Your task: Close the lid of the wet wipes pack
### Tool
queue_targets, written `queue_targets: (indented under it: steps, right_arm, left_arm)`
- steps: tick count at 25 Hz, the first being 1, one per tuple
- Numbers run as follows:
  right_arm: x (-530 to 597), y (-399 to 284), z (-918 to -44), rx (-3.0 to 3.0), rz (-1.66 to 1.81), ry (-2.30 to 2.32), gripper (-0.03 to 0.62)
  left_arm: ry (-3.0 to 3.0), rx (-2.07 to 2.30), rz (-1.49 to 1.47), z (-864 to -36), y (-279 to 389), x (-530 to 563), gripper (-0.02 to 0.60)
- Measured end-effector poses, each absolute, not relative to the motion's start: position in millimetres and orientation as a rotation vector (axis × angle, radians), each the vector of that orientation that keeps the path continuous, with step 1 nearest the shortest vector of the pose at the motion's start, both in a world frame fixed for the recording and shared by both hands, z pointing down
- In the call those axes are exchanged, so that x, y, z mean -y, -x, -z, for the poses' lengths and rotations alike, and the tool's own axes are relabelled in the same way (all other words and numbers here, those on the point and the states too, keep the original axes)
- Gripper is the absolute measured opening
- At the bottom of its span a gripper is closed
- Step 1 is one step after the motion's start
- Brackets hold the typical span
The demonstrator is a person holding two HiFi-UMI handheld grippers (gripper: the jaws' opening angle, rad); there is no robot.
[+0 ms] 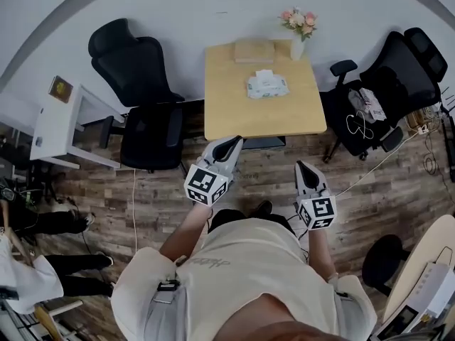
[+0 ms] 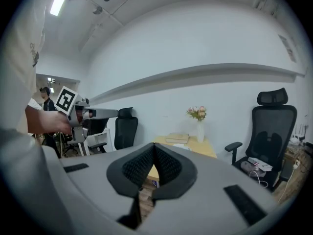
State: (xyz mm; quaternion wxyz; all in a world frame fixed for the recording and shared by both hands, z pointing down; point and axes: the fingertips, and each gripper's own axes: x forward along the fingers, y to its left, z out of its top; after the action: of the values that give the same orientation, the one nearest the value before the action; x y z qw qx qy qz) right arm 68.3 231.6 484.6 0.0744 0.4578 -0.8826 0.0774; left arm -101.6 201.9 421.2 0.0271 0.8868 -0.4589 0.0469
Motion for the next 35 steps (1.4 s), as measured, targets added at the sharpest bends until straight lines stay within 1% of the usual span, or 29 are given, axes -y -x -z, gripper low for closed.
queue_targets:
  steps: [4, 8, 13, 19, 25, 31, 35]
  right_arm:
    - [-208.2, -85.2, -486.9, 2.655, -0.278, -1.389, 0.002]
    - [-194.7, -100.5, -498.8, 2.667, -0.431, -1.425, 0.002]
    - [-164.8, -102.2, -513.8, 2.631, -0.456, -1.406, 0.002]
    - [-112.8, -100.5, -498.3, 2.604, -0.388, -1.408, 0.002]
    - [-41.3, -76.6, -461.6, 2.607, -0.298, -1.444, 0.002]
    - [18.7, -46.9, -451.5, 2.593, -0.262, -1.505, 0.002]
    - [43.8, -29.5, -457.7, 2.573, -0.312, -1.484, 0.002]
  left_arm:
    - [-2.686, 1.426, -0.221, -440.8, 94.9, -183.7, 0.017]
    - [-2.669, 1.374, -0.310, -459.2, 85.3, -166.2, 0.017]
    - [-2.678, 1.330, -0.297, -465.8, 77.5, -125.0, 0.017]
    - [-2.694, 1.336, -0.226, -463.0, 78.4, -57.8, 0.017]
    - [-2.749, 1.268, -0.121, -441.4, 81.0, 8.6, 0.017]
    - [-2.765, 1.202, -0.153, -455.2, 108.1, 62.1, 0.017]
    - [-2.721, 1.171, -0.172, -472.0, 122.1, 86.1, 0.018]
